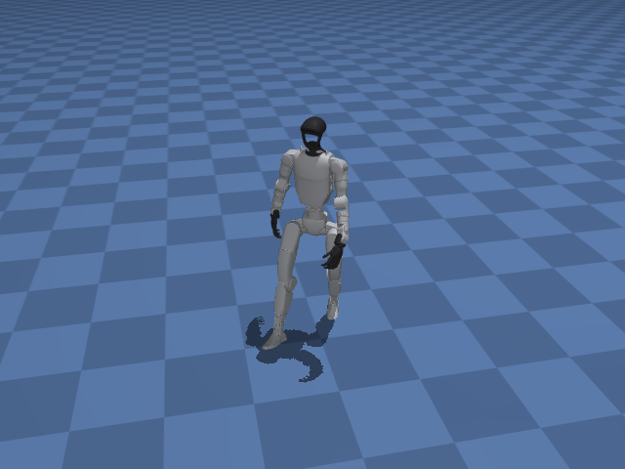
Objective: Walk
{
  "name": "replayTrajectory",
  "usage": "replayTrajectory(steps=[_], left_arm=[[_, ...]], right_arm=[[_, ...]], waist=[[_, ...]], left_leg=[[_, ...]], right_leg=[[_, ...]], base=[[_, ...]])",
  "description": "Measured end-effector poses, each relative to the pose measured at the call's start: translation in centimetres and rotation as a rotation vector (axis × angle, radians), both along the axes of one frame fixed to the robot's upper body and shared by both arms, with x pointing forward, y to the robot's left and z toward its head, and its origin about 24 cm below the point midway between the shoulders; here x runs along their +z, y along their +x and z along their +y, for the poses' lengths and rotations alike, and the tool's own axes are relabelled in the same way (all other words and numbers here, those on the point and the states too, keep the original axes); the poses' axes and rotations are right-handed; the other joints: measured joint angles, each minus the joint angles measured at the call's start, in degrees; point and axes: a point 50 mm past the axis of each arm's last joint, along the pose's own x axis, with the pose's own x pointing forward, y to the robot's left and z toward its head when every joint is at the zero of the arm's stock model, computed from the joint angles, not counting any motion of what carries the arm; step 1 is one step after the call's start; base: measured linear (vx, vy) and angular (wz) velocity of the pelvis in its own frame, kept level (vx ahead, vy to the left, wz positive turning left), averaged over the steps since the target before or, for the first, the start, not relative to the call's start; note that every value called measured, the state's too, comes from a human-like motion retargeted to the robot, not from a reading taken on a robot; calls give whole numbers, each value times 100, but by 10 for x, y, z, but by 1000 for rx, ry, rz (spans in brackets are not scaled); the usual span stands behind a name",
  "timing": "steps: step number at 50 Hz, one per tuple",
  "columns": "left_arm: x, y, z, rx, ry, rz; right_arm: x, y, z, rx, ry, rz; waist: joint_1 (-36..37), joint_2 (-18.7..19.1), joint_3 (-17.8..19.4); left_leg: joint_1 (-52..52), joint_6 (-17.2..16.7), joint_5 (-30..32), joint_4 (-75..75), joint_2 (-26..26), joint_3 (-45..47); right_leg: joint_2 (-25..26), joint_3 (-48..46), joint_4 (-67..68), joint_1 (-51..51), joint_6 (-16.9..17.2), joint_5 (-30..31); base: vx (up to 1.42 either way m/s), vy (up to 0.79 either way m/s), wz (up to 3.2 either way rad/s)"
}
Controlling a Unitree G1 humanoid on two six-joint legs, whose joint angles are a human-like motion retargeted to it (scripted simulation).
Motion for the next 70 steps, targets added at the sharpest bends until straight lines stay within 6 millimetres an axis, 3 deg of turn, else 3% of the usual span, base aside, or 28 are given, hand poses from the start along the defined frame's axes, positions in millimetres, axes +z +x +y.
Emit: replayTrajectory(steps=[2, 3, 5, 7, 10, 13, 15, 19, 21, 23, 25, 28, 30, 31, 33, 37, 40, 45, 48, 52, 55, 57, 58, 60, 63, 67, 70], left_arm=[[-11, -13, -13, -18, -19, 49], [-16, -21, -15, -10, -22, 78], [-26, -40, -13, 17, -18, 147], [-37, -66, -11, 31, -14, 241], [-52, -111, -10, 61, -10, 371], [-63, -163, -13, 155, -34, 493], [-65, -203, -12, 215, -45, 596], [-62, -265, -9, 272, -28, 775], [-58, -290, -7, 299, -14, 854], [-53, -311, -4, 340, -2, 920], [-48, -333, -7, 388, -11, 984], [-43, -352, -12, 441, -28, 1050], [-43, -350, -14, 457, -40, 1058], [-46, -341, -13, 451, -41, 1035], [-52, -319, -10, 423, -31, 977], [-62, -251, 2, 299, 6, 818], [-61, -178, 7, 200, 21, 628], [-37, -69, 1, 139, -11, 252], [-14, -21, 1, 112, -28, 69], [9, 13, 2, 81, -21, -67], [7, 13, -5, 47, -19, -63], [-1, 2, -10, 30, -25, -22], [-8, -7, -14, 23, -32, 11], [-20, -25, -20, 24, -34, 81], [-38, -64, -19, 61, -17, 224], [-60, -137, -16, 143, -17, 451], [-66, -192, -16, 232, -27, 596]], right_arm=[[0, 13, -2, 7, -8, -30], [0, 24, 0, 23, -4, -59], [-1, 51, 9, 70, 15, -134], [-1, 76, 21, 125, 41, -205], [2, 114, 41, 217, 81, -314], [11, 154, 60, 309, 106, -444], [18, 175, 75, 351, 137, -527], [35, 211, 96, 374, 189, -681], [42, 223, 102, 376, 207, -734], [46, 228, 107, 374, 223, -763], [44, 225, 108, 377, 231, -754], [32, 203, 105, 369, 235, -683], [22, 181, 102, 351, 231, -611], [17, 171, 98, 330, 222, -579], [9, 149, 89, 280, 208, -512], [-4, 97, 65, 177, 174, -350], [-7, 60, 44, 96, 125, -238], [-3, 5, 12, 31, 35, -54], [1, -14, 2, 18, 7, 16], [2, -19, -3, 4, -5, 42], [3, -22, -4, -8, -3, 47], [1, -16, -2, -8, -2, 29], [1, -13, 0, -9, 0, 19], [-1, 7, 5, -2, 10, -32], [-5, 44, 23, 37, 50, -143], [-5, 89, 54, 133, 120, -285], [1, 126, 73, 208, 155, -411]], waist=[[-483, 36, 60], [-614, -1, 143], [-753, -216, 260], [-538, -412, 203], [-319, -430, 173], [-129, -375, 369], [143, -325, 509], [441, -347, 543], [451, -374, 504], [319, -350, 355], [274, -342, 227], [497, -218, 160], [583, -89, 156], [555, -49, 236], [368, 141, 348], [410, 362, 218], [223, 353, 352], [-132, 194, 425], [-150, -78, 522], [-23, -28, 526], [-86, 38, 392], [-297, 27, 281], [-412, -14, 210], [-559, -172, 225], [-537, -447, 221], [-295, -541, 209], [-44, -572, 380]], left_leg=[[-22, 0, 1307, 545, -469, -68], [-157, 0, 1942, 1028, -695, 169], [-684, 0, 2607, 2363, -649, 1039], [-1183, 0, 3147, 3323, -257, 1678], [-1804, 0, 2055, 3704, -20, 1453], [-2381, 0, 1259, 3195, -211, 699], [-2614, 141, 598, 2703, 86, 315], [-3138, 1754, 71, 697, 123, -105], [-3262, 2550, 207, -514, 65, -413], [-3391, 2961, 491, -1562, 79, -735], [-3363, 3000, 449, -1662, 54, -287], [-3246, 2338, 269, -865, 206, -80], [-3216, 2029, 186, -396, 451, -349], [-3125, 2041, 83, -277, 466, -483], [-2860, 2054, -153, -137, 538, -537], [-2356, 1908, -509, -189, 737, -191], [-1911, 1846, -597, -381, 597, -316], [-1002, 1667, -847, -739, 275, -459], [-353, 1372, -1095, -790, 121, -294], [156, 683, -1280, -562, 415, -166], [317, 225, -860, -112, 243, -379], [264, 1, -29, 370, -19, -554], [301, 0, 590, 515, -306, -623], [-1, 0, 1906, 1320, -816, -370], [-814, 0, 2675, 3093, -469, 670], [-1353, 0, 1719, 3808, -35, 684], [-1785, 64, 966, 3520, -155, 256]], right_leg=[[-545, 703, 475, 241, -2, -219], [-855, 566, 680, 348, -9, -357], [-1318, 456, 908, 593, -17, -637], [-1347, 139, 860, 904, -193, -891], [-907, -48, 716, 1369, -581, -1171], [-409, 89, 513, 2021, -891, -1491], [121, 297, 376, 2496, -1220, -1721], [350, 251, 305, 3053, -1515, -2114], [404, 251, 325, 3251, -1626, -2283], [626, 127, 327, 3350, -1822, -2312], [656, 121, 456, 3511, -1855, -2183], [935, 383, 1028, 3682, -2049, -1250], [1017, 306, 1785, 3588, -2185, 18], [1132, 417, 2322, 3394, -2104, 553], [1135, 74, 3442, 2954, -2070, 1046], [847, -193, 4672, 1963, -1947, 230], [1050, 294, 4548, 1268, -1229, -226], [61, 189, 2682, 826, -462, -692], [-167, 444, 879, 762, -23, -773], [237, 458, -394, 577, 0, -831], [57, 147, -45, 760, 0, -529], [-180, -128, 55, 755, -1, -112], [-317, 264, 204, 849, -2, -177], [-843, 260, 522, 969, -14, -333], [-1121, 3, 630, 1267, -217, -611], [-568, -66, 464, 1898, -658, -957], [-242, -93, 316, 2381, -864, -1128]], base=[[85, 88, 233], [84, 69, 194], [88, 19, 95], [101, -37, -33], [103, -33, -42], [91, -23, -63], [88, -30, -100], [93, 5, -35], [77, 8, 27], [107, 1, 61], [110, 21, -5], [118, 30, -95], [93, 17, -82], [73, 14, -31], [78, 16, 26], [86, 17, -22], [65, 12, 47], [80, 5, 44], [90, -23, -8], [71, -30, -37], [103, 4, 42], [89, 13, 123], [93, 32, 136], [73, 40, 110], [75, -13, 25], [84, -42, -43], [64, -17, -59]])
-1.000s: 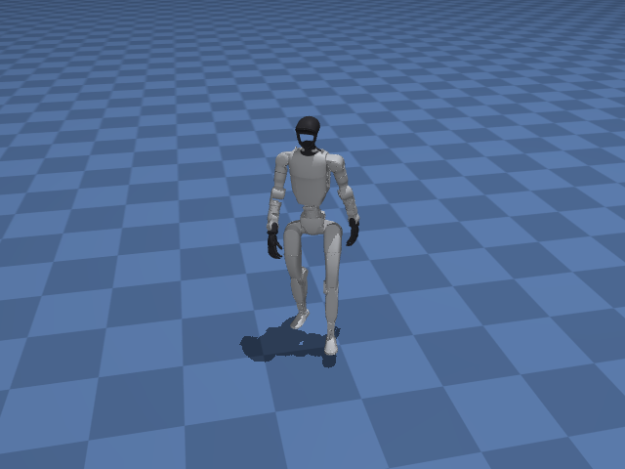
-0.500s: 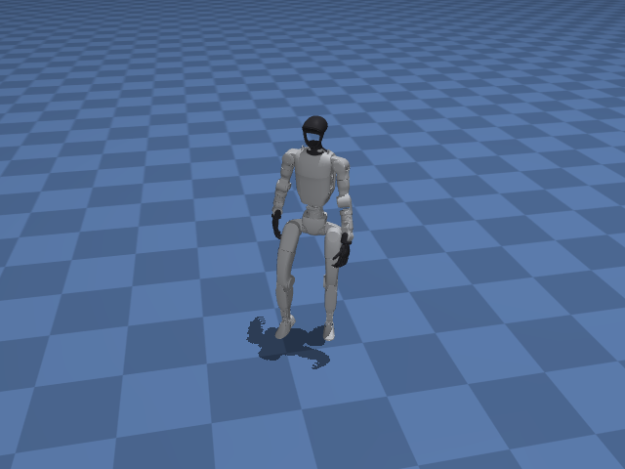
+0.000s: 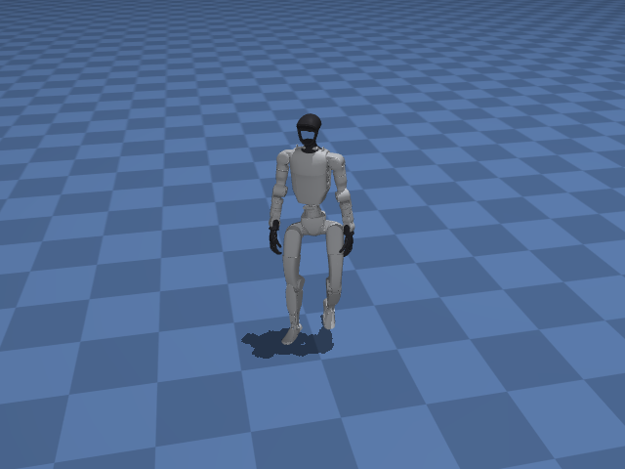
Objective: Walk
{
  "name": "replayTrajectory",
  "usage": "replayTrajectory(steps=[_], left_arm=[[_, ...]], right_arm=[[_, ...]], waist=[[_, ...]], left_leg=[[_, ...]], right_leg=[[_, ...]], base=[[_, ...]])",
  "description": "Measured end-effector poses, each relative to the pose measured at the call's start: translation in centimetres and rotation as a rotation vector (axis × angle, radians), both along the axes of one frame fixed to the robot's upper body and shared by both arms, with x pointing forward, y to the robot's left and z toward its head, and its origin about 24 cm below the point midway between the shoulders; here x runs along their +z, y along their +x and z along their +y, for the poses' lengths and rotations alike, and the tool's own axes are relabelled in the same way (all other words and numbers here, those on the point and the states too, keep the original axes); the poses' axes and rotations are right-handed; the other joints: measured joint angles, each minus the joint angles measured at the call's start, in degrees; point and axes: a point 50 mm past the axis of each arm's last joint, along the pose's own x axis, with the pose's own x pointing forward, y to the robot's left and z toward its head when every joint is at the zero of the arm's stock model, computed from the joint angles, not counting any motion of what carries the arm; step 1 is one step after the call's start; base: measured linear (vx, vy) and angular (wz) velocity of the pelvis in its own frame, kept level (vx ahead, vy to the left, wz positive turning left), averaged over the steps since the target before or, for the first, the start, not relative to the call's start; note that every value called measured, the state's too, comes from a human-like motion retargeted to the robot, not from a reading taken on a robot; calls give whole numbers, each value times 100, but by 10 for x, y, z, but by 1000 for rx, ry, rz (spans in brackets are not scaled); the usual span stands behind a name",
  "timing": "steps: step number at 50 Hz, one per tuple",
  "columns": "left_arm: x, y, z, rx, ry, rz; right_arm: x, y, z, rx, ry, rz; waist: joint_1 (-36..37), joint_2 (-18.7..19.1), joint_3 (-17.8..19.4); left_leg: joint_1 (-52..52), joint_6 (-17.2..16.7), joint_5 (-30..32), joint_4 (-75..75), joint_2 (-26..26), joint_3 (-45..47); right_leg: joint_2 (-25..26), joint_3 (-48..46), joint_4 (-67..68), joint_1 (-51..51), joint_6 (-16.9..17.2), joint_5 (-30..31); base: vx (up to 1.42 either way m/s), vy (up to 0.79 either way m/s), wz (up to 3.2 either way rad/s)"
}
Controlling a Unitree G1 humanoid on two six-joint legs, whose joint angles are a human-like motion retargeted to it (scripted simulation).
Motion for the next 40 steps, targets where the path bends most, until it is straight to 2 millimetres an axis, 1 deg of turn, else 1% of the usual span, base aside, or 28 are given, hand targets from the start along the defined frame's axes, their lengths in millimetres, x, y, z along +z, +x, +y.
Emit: replayTrajectory(steps=[2, 5, 8, 10, 12, 13, 15, 17, 18, 20, 22, 23, 25, 27, 28, 30, 32, 34, 36, 38, 40], left_arm=[[-1, -33, -1, 55, 0, 87], [3, -78, -3, 125, 6, 204], [8, -111, -4, 182, 12, 295], [12, -126, -5, 216, 16, 337], [15, -136, -5, 251, 23, 359], [16, -141, -5, 267, 23, 366], [17, -144, -5, 291, 23, 368], [16, -141, -3, 298, 26, 361], [15, -137, -1, 295, 26, 354], [12, -124, 2, 279, 24, 326], [9, -105, 5, 251, 22, 275], [7, -93, 7, 233, 24, 241], [4, -67, 11, 189, 28, 168], [2, -36, 16, 133, 32, 93], [3, -19, 19, 101, 36, 53], [6, 16, 26, 38, 49, -29], [12, 49, 30, -12, 64, -115], [18, 77, 30, -46, 70, -200], [24, 100, 28, -66, 68, -281], [31, 121, 24, -81, 61, -359], [37, 137, 23, -95, 55, -423]], right_arm=[[7, 22, 10, 34, 20, -82], [16, 47, 23, 73, 52, -173], [22, 60, 29, 89, 68, -217], [22, 62, 31, 90, 74, -225], [21, 58, 32, 93, 79, -208], [19, 54, 32, 98, 77, -191], [15, 45, 30, 109, 69, -153], [9, 32, 25, 119, 52, -106], [7, 25, 21, 119, 42, -80], [2, 8, 13, 111, 21, -21], [-3, -10, 3, 85, -2, 38], [-4, -18, -2, 66, -12, 65], [-6, -33, -13, 24, -33, 114], [-8, -48, -22, -23, -47, 157], [-8, -55, -26, -48, -52, 176], [-8, -66, -34, -96, -59, 208], [-8, -74, -41, -126, -73, 229], [-7, -81, -47, -142, -90, 244], [-7, -87, -51, -147, -103, 258], [-6, -90, -53, -154, -106, 264], [-7, -91, -52, -163, -102, 265]], waist=[[124, 23, 60], [248, 113, 80], [247, 223, 83], [185, 213, 36], [155, 142, -49], [203, 99, -68], [372, 85, -51], [497, 76, -72], [500, 70, -118], [461, 69, -163], [363, 146, -139], [288, 238, -126], [226, 476, -142], [346, 650, -202], [400, 725, -205], [393, 815, -151], [355, 839, -81], [304, 808, -74], [197, 749, -93], [77, 613, -77], [32, 411, -13]], left_leg=[[-254, 387, -277, -640, -13, -60], [-581, 1199, -577, -1858, 80, -119], [-732, 2046, -677, -3308, 36, -447], [-785, 2690, -420, -4366, -150, -806], [-757, 2933, -173, -5103, -178, -913], [-747, 2928, -193, -5158, -160, -823], [-730, 2679, -92, -4871, -77, -869], [-721, 2502, -194, -4531, -29, -759], [-724, 2517, -278, -4431, -88, -835], [-709, 2505, -482, -4252, -155, -981], [-565, 2388, -648, -4180, -40, -924], [-461, 2334, -721, -4187, 58, -884], [-308, 2218, -885, -4211, 292, -921], [-221, 2114, -1060, -4200, 494, -871], [-156, 2060, -1121, -4193, 604, -785], [22, 1993, -1203, -4243, 679, -798], [225, 1926, -1251, -4329, 692, -850], [437, 1840, -1329, -4403, 679, -742], [632, 1790, -1432, -4452, 578, -708], [838, 1770, -1538, -4481, 369, -730], [1078, 1718, -1612, -4495, 161, -719]], right_leg=[[161, -35, -69, 241, -104, -121], [422, -85, -113, 541, -277, -357], [677, -135, -75, 797, -475, -651], [718, -208, -39, 928, -580, -843], [747, -190, 29, 1008, -701, -999], [739, -99, 90, 1059, -743, -1061], [863, 168, 239, 1155, -848, -1085], [1001, 348, 420, 1224, -909, -789], [1054, 356, 517, 1223, -923, -508], [1131, 344, 806, 1230, -915, 248], [1232, 219, 1283, 1163, -804, 1303], [1289, 90, 1597, 1067, -665, 1806], [1282, -158, 2390, 759, -306, 2260], [1163, -254, 3205, 322, -177, 1992], [1126, -263, 3554, 94, -281, 1584], [989, -294, 3977, -320, -341, 1107], [963, -64, 3902, -643, -57, 844], [807, 69, 3427, -845, 122, 640], [549, 84, 2663, -953, 336, 552], [285, 163, 1756, -1003, 589, 488], [131, 398, 804, -1030, 862, 478]], base=[[58, -3, -38], [64, 0, -11], [67, 5, 25], [68, 5, 43], [65, 2, 7], [66, 8, -48], [68, 12, -88], [71, 14, -76], [73, 16, -38], [56, 11, -12], [48, 10, 9], [56, 15, 11], [56, 15, -21], [48, 12, -74], [50, 12, -54], [45, 10, -10], [35, 7, 7], [45, 8, 2], [48, 6, 15], [43, 1, 23], [45, -19, -4]])
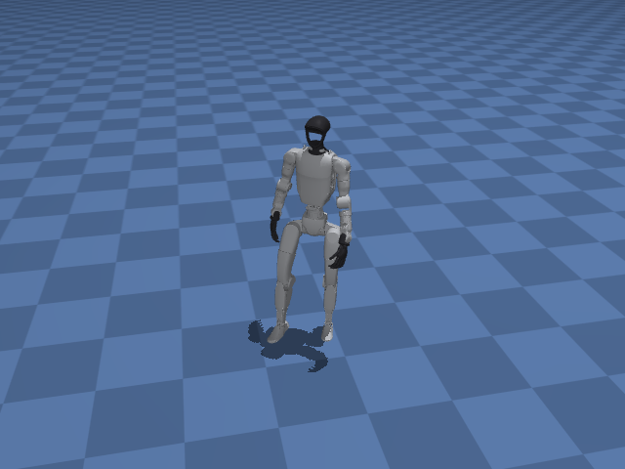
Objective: Walk
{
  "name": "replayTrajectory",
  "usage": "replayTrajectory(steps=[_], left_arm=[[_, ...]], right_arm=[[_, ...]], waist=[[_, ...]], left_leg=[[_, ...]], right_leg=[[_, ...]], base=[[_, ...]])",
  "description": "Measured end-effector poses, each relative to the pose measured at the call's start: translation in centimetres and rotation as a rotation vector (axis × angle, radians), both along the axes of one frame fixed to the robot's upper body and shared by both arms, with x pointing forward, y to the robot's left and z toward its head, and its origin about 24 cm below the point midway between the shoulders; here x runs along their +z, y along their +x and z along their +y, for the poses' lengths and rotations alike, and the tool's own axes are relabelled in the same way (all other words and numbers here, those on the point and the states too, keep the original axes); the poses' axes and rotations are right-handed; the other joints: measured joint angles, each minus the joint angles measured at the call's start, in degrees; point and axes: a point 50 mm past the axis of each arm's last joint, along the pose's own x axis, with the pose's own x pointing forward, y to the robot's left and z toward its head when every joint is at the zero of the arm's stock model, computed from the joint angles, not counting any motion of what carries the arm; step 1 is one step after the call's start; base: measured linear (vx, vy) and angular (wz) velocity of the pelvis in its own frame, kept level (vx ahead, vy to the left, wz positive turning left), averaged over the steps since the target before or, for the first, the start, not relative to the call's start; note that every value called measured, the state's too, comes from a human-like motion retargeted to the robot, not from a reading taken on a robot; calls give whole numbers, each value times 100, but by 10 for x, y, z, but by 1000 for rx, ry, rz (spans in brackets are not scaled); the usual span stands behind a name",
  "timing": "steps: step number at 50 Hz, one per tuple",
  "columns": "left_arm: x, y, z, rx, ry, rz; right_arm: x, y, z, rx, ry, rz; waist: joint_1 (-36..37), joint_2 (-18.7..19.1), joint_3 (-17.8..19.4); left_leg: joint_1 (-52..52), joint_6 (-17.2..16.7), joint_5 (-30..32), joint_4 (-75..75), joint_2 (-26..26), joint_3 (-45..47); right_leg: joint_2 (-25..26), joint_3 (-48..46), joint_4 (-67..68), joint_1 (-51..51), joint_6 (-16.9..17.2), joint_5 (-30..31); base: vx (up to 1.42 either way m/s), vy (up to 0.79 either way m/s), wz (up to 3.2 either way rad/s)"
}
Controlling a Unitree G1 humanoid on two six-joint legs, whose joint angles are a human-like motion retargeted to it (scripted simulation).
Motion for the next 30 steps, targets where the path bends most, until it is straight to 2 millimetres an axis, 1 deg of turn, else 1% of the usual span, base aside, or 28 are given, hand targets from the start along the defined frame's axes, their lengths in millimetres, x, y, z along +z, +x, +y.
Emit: replayTrajectory(steps=[2, 3, 4, 5, 7, 8, 10, 12, 13, 15, 17, 18, 20, 21, 24, 27, 28, 30], left_arm=[[6, 12, 3, -15, 5, -43], [9, 17, 3, -26, 4, -58], [9, 18, 2, -40, 3, -55], [8, 16, 0, -54, 2, -44], [2, 7, -8, -84, -6, -5], [-2, 2, -11, -91, -4, 18], [-9, -13, -13, -86, -4, 68], [-16, -32, -15, -77, -8, 133], [-19, -42, -15, -68, -10, 169], [-25, -63, -14, -45, -11, 241], [-29, -81, -13, -14, -12, 303], [-30, -91, -11, 6, -13, 335], [-33, -112, -8, 48, -20, 402], [-34, -123, -8, 67, -26, 437], [-36, -156, -11, 113, -41, 536], [-36, -183, -18, 136, -60, 603], [-36, -190, -20, 143, -65, 617], [-36, -203, -24, 155, -71, 640]], right_arm=[[-1, 5, 5, -6, 13, -8], [-1, 9, 6, -11, 17, -14], [-1, 9, 8, -15, 24, -12], [-2, 6, 11, -18, 32, -5], [-2, 2, 12, -23, 35, -4], [-3, 3, 14, -20, 41, -8], [-3, 8, 19, -4, 55, -25], [-3, 14, 24, 4, 70, -58], [-3, 19, 26, 14, 77, -75], [-2, 29, 29, 45, 89, -107], [0, 47, 29, 95, 88, -143], [2, 55, 30, 126, 87, -160], [5, 72, 31, 183, 81, -198], [6, 77, 32, 205, 78, -213], [9, 87, 35, 242, 78, -244], [8, 87, 38, 229, 89, -252], [7, 85, 40, 219, 96, -248], [5, 79, 44, 203, 112, -236]], waist=[[104, -155, 79], [163, -236, 140], [175, -245, 154], [163, -217, 146], [-66, -160, 138], [-214, -108, 134], [-195, -64, 62], [-297, -49, 58], [-273, -67, 44], [-207, -131, -21], [-187, -260, -36], [-163, -311, -8], [-128, -397, 41], [-124, -417, 31], [-122, -414, 8], [44, -405, 41], [126, -413, 58], [320, -407, 132]], left_leg=[[185, -357, -12, 44, 188, 202], [268, -520, -14, 89, 235, 277], [364, -561, -65, 153, 189, 268], [467, -540, -141, 226, 97, 218], [609, -514, -19, 335, -193, -116], [634, -639, 133, 413, -165, -278], [641, -948, 463, 568, -109, -218], [575, -1263, 832, 838, -117, -418], [544, -1443, 1020, 971, -134, -420], [463, -1782, 1428, 1195, -217, -240], [190, -1782, 1654, 1589, -625, 51], [35, -1782, 1659, 1887, -783, 120], [-283, -1782, 1478, 2529, -962, 233], [-397, -1782, 1376, 2716, -914, 297], [-582, -1782, 954, 2859, -902, 101], [-550, -1782, 478, 2414, -1039, -644], [-475, -1782, 353, 2152, -1073, -1007], [-265, -1782, 202, 1579, -983, -1878]], right_leg=[[286, 31, -643, -151, 2, 494], [403, -22, -840, -174, 2, 903], [399, 28, -945, -90, 2, 1075], [334, 129, -1004, 48, 2, 1128], [-151, -448, -750, 370, -56, 544], [-149, -736, -701, 417, -225, 492], [33, -408, -627, 456, -420, 188], [97, -511, -682, 582, -538, 16], [104, -610, -726, 645, -571, -36], [57, -525, -762, 645, -585, -95], [-323, -410, -678, 517, -408, -67], [-448, -357, -638, 494, -328, -65], [-617, -264, -609, 494, -217, -76], [-623, -189, -620, 486, -221, -94], [-566, 59, -648, 491, -204, -135], [-430, 469, -706, 566, -94, -187], [-377, 574, -725, 603, -44, -200], [-116, 851, -776, 692, -10, -205]], base=[[34, -61, -46], [40, -42, -24], [57, 0, 11], [67, 44, 77], [61, 41, 144], [54, 4, 127], [48, -16, 56], [36, -16, 55], [35, -15, 25], [31, 0, 4], [15, 36, 6], [14, 33, -19], [19, 18, -44], [21, 2, -58], [24, -1, -80], [30, -2, -162], [29, -12, -207], [21, -28, -222]])
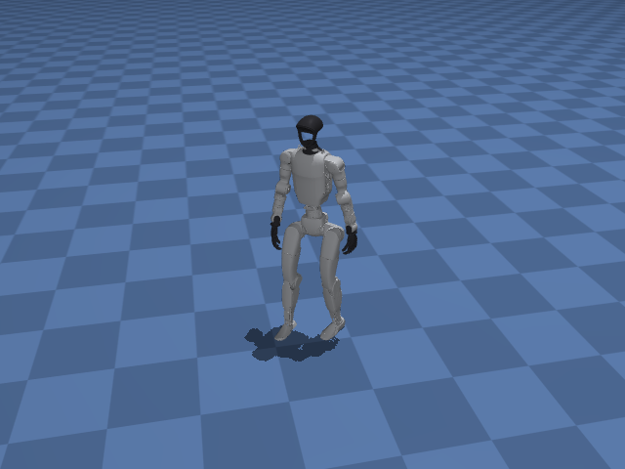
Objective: Walk
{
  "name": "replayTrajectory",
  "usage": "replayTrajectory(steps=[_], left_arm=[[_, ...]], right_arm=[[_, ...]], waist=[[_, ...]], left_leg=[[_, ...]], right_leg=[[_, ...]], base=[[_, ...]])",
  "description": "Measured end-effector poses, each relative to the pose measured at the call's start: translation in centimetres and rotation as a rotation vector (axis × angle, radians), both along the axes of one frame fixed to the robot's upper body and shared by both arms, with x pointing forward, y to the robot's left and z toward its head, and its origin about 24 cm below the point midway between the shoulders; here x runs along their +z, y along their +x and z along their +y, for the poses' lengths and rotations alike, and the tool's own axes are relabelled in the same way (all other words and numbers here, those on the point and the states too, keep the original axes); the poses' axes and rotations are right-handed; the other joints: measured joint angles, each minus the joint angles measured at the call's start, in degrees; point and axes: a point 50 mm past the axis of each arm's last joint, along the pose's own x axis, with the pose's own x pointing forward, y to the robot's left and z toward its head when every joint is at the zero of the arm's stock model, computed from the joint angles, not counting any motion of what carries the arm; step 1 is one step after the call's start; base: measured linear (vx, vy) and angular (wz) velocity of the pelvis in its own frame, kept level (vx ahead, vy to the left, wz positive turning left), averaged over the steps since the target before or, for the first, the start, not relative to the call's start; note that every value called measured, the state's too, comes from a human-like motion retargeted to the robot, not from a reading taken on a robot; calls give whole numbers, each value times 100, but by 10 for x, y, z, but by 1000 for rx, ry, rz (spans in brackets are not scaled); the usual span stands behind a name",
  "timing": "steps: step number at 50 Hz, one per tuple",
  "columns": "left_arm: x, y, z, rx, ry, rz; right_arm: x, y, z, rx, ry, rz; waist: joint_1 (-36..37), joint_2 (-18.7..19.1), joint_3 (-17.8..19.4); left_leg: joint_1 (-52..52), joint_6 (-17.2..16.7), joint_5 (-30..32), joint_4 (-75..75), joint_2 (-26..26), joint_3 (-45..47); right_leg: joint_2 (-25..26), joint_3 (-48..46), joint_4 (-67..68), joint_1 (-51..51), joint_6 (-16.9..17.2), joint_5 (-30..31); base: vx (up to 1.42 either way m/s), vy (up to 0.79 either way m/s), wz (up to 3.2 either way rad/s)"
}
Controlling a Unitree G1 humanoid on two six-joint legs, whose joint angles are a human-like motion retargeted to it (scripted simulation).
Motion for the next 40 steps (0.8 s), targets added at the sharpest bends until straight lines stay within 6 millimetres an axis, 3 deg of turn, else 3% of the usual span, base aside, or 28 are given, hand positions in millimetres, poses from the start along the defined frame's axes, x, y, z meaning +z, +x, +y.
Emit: replayTrajectory(steps=[2, 3, 5, 8, 10, 12, 15, 20, 25, 34, 40], left_arm=[[1, -9, 0, 0, 6, 11], [1, -11, 1, -2, 9, 12], [2, -11, 4, -12, 15, 10], [2, -4, 10, -47, 26, -6], [2, 2, 13, -80, 35, -21], [1, 8, 14, -107, 48, -45], [1, 19, 15, -116, 76, -82], [1, 43, 20, -127, 129, -147], [-2, 43, 6, -136, 86, -153], [-5, 36, -10, -122, 28, -124], [-5, 36, -13, -149, 6, -112]], right_arm=[[-2, -5, 6, -2, 16, 13], [-2, -5, 7, 5, 19, 16], [-2, -3, 10, 25, 19, 18], [-1, 2, 12, 45, 16, 15], [-1, 4, 12, 43, 15, 16], [0, 7, 11, 41, 14, 14], [0, 8, 13, 29, 16, 4], [-1, 5, 7, -39, 18, 13], [-4, -15, -7, -78, -26, 59], [-7, -40, -19, -187, -56, 119], [-7, -57, -28, -240, -83, 158]], waist=[[131, 46, 44], [235, 53, 53], [396, 67, 86], [342, 59, 260], [175, 47, 293], [-49, 50, 272], [-325, 69, 242], [-385, 5, 235], [-402, 80, -88], [-597, 510, -500], [-682, 657, -689]], left_leg=[[3, 72, 128, -411, 316, -1082], [-33, 290, 178, -481, 374, -1552], [-65, 224, 43, -449, 516, -2236], [-85, 154, -322, -286, 905, -1915], [60, 407, -639, -383, 1001, -1587], [92, 622, -718, -483, 1206, -649], [83, 561, -735, -600, 1360, -246], [-33, 890, -579, -666, 1323, 874], [92, 1725, -580, -1151, 704, 1793], [271, 1510, -656, -1557, 1134, 3651], [424, 1366, -693, -1713, 1173, 4654]], right_leg=[[375, 120, -105, -13, 9, 79], [546, 250, -139, -57, 11, 114], [931, 539, -140, -178, 11, 119], [1389, 710, -105, -265, 11, 17], [1549, 725, -115, -341, 11, -70], [1669, 758, -111, -486, 11, -112], [1845, 877, -185, -699, 11, -176], [1429, 199, -169, -986, 11, -66], [351, -1389, 257, -728, 11, 119], [329, -2120, 830, -315, -781, -192], [253, -3038, 453, -28, -785, -393]], base=[[0, -41, -223], [-5, -34, -255], [-7, -31, -270], [-19, -32, -216], [-25, -29, -162], [-24, -22, -167], [-37, -11, -209], [-52, 31, -260], [-24, 54, -259], [-7, -11, -245], [2, -25, -209]])
